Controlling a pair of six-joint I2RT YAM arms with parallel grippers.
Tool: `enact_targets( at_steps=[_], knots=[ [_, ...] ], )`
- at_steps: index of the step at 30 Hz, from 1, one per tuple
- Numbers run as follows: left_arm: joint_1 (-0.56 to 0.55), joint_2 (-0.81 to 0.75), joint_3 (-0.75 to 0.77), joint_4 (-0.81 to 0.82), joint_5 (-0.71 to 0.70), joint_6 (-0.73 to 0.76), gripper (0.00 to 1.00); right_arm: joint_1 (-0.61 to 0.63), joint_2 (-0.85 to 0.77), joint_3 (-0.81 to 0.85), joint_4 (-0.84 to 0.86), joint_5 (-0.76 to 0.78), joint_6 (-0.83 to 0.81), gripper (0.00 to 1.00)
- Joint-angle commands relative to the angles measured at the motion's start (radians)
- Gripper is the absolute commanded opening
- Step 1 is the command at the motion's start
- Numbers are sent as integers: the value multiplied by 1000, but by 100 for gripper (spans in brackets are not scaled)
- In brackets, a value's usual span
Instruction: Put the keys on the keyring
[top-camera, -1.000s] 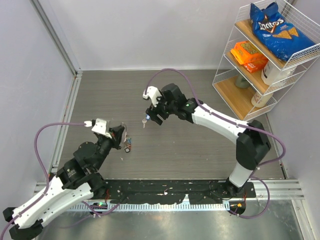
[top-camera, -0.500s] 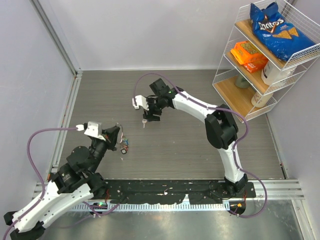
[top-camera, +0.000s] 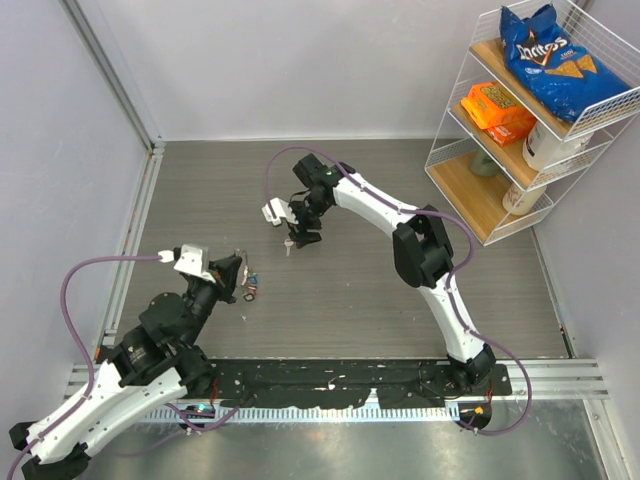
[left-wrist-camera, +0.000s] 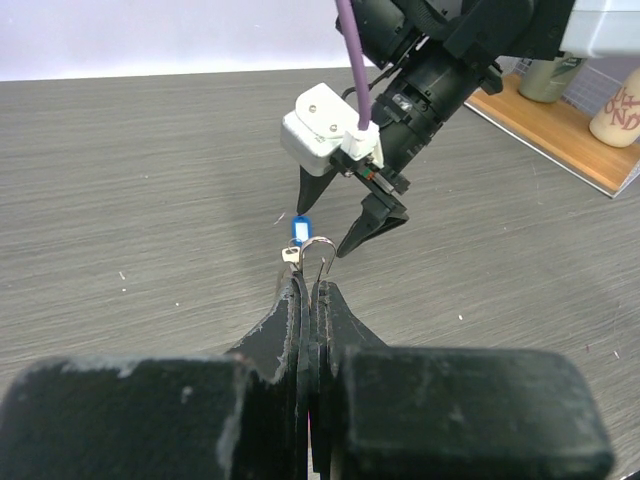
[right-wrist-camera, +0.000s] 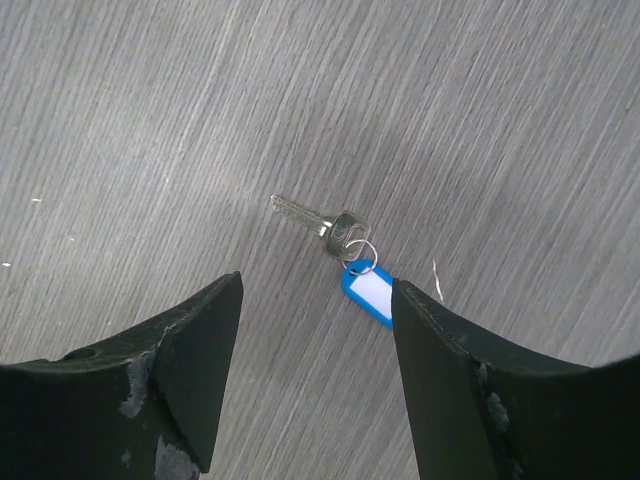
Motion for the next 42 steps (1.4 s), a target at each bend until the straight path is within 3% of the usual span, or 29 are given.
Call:
enact_targets(
  at_steps=[1,16,33,35,40,42],
  knots=[
    [0,-9,6,75,1,-13,0,-1,50,107,-41,-11,-17,66],
    [0,7,3,85,10,-8,0,-1,152,213,7,29,33,64],
    [0,17,-4,91,23,-5,0,48,201,233,-9,186,-42,64],
    [0,17,-4,95,24,-5,0,54,204,233,-19,193,-51,62],
    [0,11,-7,95,27,-7,0,60,207,230,-53,206,-83,42],
    [0,11,-9,95,30,-8,0,60,205,230,-61,204,-86,41]
  ],
)
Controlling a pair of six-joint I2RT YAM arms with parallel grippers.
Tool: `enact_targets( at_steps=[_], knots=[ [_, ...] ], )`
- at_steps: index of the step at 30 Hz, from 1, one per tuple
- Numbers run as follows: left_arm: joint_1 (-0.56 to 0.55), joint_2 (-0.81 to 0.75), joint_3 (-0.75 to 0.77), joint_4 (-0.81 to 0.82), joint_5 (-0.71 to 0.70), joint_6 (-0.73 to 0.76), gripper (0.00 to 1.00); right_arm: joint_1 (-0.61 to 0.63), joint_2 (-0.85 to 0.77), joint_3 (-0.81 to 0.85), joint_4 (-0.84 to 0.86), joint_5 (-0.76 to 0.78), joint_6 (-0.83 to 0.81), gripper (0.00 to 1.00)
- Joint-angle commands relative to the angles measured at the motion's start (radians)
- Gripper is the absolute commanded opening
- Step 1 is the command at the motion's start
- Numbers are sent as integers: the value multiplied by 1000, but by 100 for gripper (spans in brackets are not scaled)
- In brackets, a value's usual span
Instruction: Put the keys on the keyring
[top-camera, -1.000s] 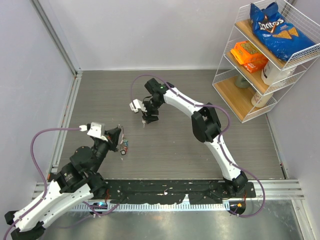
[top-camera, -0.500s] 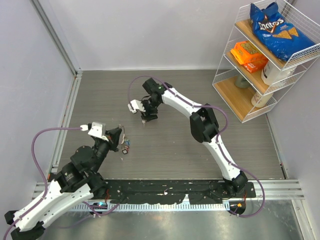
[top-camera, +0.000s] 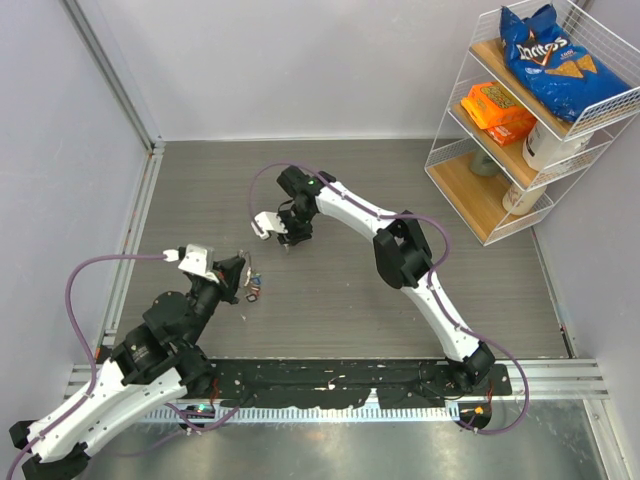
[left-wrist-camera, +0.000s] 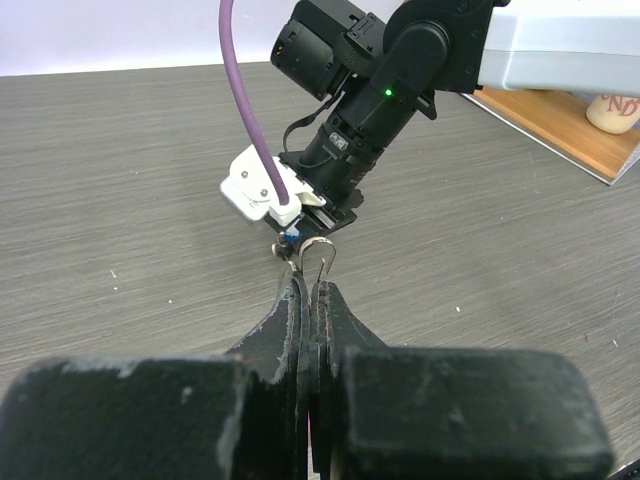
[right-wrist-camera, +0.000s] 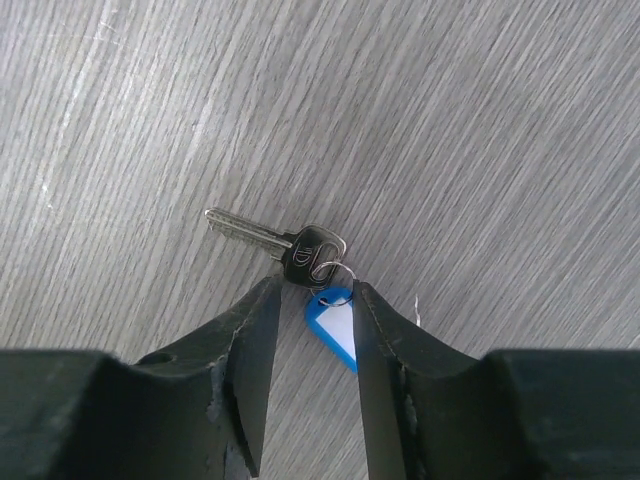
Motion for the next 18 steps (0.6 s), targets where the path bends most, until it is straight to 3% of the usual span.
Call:
enact_targets(
  at_steps=[1,4,5,6,18],
  knots=[
    [0,-1,3,86,13,-9,0,6,7,27,-25,24,-43,40],
    [0,-4,1,83,13,-9,0,6,7,30,-36,21,-50,31],
    [0,-3,0,85,13,-9,0,6,7,27,-36,21,-52,11],
    [0,-3,0,86,13,-8,0,8,6,26,-33,23,-50,5],
    [0,-7,-2,82,10,-6,0,8,-37,-13,-24,-14,-34,6]
  ],
)
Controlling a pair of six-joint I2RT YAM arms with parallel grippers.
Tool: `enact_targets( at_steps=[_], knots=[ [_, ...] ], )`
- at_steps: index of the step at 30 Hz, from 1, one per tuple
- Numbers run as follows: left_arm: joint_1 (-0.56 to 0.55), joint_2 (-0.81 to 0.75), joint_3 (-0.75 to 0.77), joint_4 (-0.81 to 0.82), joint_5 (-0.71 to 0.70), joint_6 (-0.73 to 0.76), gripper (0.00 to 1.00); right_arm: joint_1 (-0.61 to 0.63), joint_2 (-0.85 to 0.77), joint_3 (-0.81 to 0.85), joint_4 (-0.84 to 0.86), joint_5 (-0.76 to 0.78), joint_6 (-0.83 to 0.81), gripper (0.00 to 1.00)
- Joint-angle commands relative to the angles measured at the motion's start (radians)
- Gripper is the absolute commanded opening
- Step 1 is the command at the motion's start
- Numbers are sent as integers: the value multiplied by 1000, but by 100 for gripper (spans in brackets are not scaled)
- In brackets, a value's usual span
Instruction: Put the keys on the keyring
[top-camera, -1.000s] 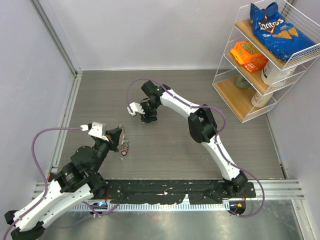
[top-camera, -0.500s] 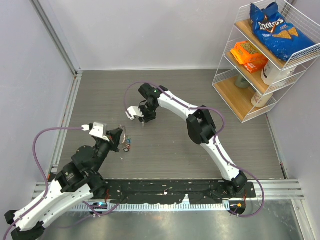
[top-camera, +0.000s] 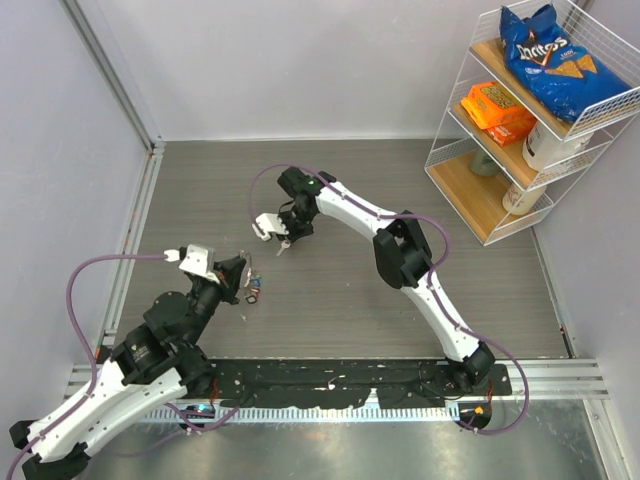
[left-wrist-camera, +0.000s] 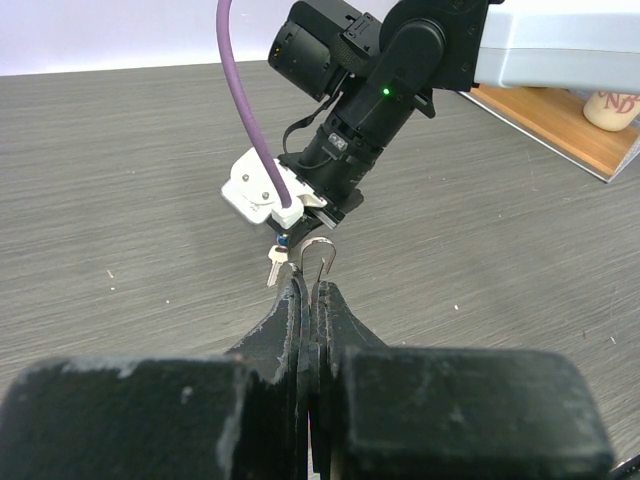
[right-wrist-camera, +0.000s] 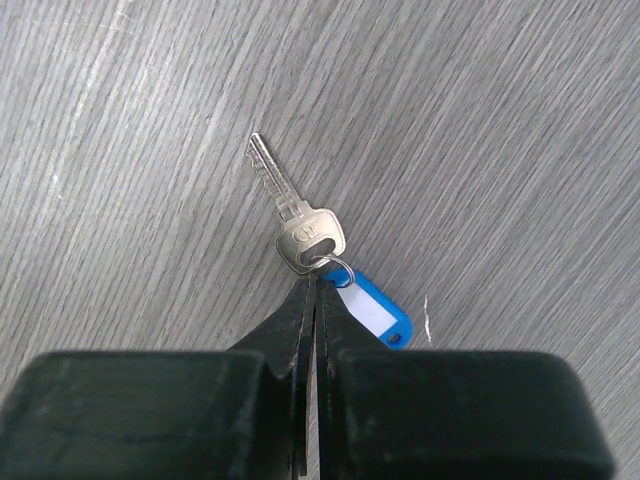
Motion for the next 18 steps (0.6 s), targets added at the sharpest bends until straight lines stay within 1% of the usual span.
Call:
enact_targets(
  at_steps=[1,3,6,7,8,9,10,12,15,16,18],
  knots=[
    [0,-10,5,77,0,-6,0,6,-43,-20,-8,-18,-7,5],
    [0,-19,2,77,-1,-8,0,6,-71,-46,-5,-18,-3,5],
    [0,-24,2,78,-2,-6,0,6,-129,-113,56,-5,15,6],
    [0,-23,2,80,-2,-6,0,6,-139,-120,58,-8,13,8],
    [0,-21,2,80,-1,-6,0,5,-152,-126,67,-11,15,18],
    [0,-19,2,82,-1,-5,0,6,-155,-129,78,-11,21,22],
    [0,-18,2,80,-1,-6,0,6,-162,-127,87,-9,26,29],
    [0,-16,3,80,1,-4,0,8,-169,-130,118,-2,44,37],
    [0,-15,2,86,1,-3,0,8,-175,-130,155,-9,70,44],
    [0,-15,0,88,1,-3,0,9,-175,-132,175,-9,78,48],
    [0,-13,2,86,1,-3,0,14,-171,-126,195,-8,87,52]
  ],
)
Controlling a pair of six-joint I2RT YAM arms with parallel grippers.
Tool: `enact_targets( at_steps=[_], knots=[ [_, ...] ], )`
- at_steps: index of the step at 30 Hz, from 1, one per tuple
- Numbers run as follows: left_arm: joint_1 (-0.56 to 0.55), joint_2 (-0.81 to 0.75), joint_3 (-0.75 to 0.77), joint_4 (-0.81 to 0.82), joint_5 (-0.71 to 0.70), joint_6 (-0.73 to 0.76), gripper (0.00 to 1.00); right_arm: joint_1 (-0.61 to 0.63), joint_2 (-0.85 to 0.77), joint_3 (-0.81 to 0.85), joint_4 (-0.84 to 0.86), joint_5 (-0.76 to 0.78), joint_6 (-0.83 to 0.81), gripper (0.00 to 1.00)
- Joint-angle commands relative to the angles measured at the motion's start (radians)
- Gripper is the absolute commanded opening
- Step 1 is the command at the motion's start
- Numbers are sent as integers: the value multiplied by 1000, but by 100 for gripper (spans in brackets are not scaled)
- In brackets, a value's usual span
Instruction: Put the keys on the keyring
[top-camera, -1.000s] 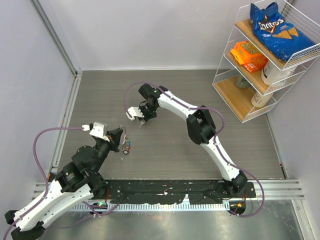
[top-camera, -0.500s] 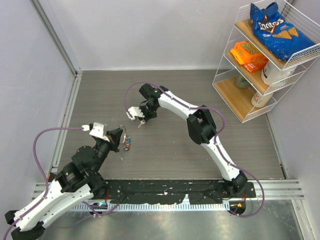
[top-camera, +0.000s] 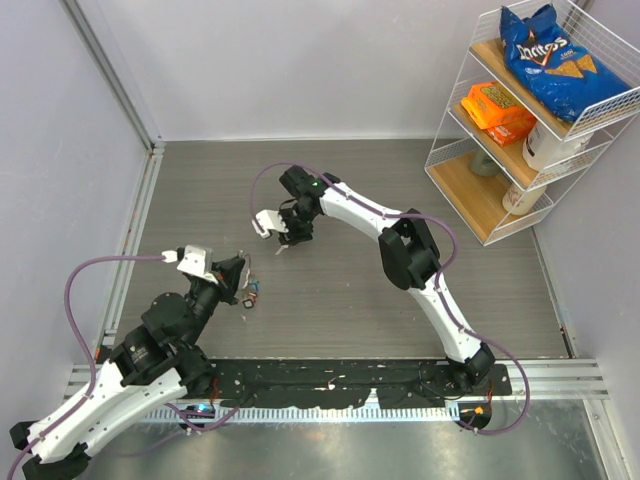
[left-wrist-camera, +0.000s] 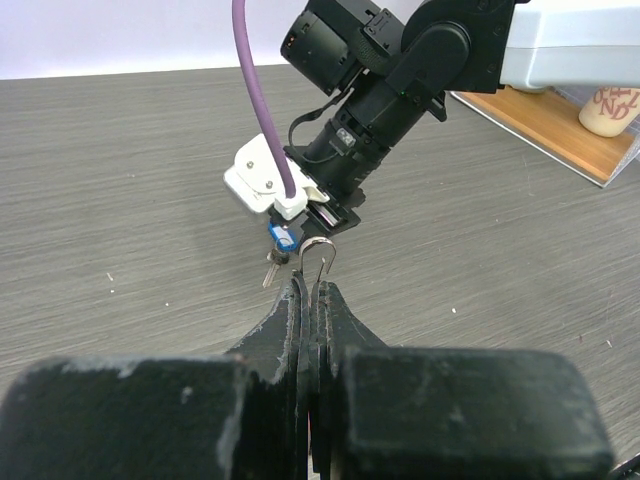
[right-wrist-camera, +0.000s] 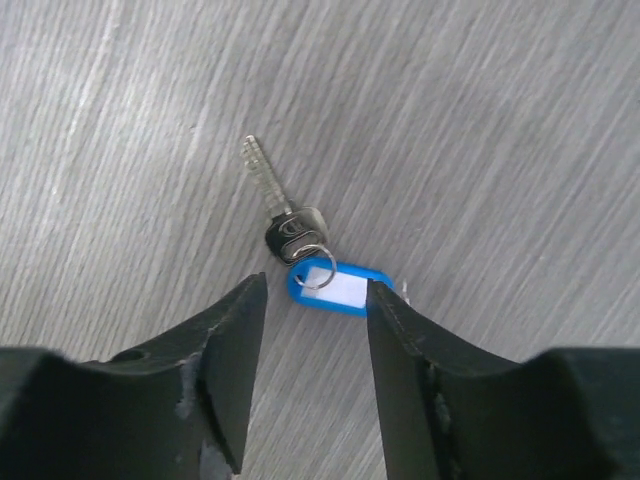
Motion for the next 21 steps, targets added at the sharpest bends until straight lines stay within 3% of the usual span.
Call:
enact_targets(
  at_steps=[1,9,21],
  knots=[
    [0,1,3,86,3,-3,0,13,-79,10,83,-11,35,53],
    [0,3,3,83,8,-1,0,13,13,131,4,-26,4,59],
    [0,4,0,83,8,-1,0,15,50,114,-81,5,-70,63]
  ],
)
